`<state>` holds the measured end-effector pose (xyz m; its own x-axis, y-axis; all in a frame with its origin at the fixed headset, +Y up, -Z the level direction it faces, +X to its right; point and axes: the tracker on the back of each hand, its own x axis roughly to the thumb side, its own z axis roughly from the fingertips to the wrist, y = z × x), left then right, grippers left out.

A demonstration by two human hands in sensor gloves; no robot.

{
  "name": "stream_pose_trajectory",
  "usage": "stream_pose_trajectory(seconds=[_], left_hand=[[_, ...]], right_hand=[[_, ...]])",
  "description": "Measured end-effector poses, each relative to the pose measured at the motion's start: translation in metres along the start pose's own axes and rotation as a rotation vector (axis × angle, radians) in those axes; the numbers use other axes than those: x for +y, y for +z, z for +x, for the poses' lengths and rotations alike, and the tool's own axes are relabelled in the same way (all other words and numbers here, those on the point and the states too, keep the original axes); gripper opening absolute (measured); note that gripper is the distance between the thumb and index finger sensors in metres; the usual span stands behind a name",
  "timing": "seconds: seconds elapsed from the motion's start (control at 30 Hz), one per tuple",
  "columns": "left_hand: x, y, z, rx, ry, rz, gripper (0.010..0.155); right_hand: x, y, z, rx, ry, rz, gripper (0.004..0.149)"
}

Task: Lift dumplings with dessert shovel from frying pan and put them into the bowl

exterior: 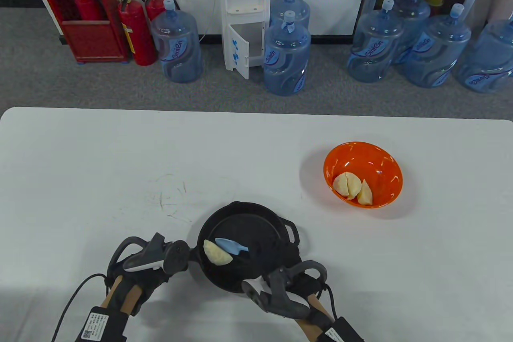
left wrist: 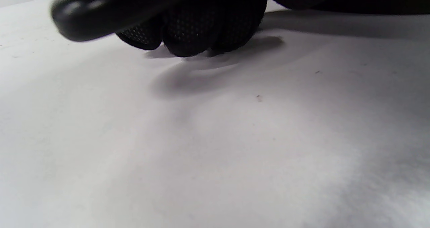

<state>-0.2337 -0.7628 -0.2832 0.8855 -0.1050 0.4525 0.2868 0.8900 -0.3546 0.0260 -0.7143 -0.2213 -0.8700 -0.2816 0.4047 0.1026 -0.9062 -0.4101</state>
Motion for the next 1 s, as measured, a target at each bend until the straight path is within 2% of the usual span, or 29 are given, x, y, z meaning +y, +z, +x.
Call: stream_pose_trajectory(seconds=[0.5, 0.67, 1.0], left_hand=[[0.0, 0.0, 0.0, -0.001, 0.005, 0.001, 0.054], [0.0, 0.0, 0.0, -0.001, 0.004, 0.001, 0.054], [0.0, 0.0, 0.0, -0.001, 0.005, 0.001, 0.054]], right_hand=[[-0.007, 0.016, 0.003, -0.163, 0.044, -0.091, 0.04], [-0.005, 0.014, -0.014, -0.159, -0.078, -0.018, 0.04], [0.018, 0.008, -0.042, -0.047, -0.384, 0.192, 0.04]])
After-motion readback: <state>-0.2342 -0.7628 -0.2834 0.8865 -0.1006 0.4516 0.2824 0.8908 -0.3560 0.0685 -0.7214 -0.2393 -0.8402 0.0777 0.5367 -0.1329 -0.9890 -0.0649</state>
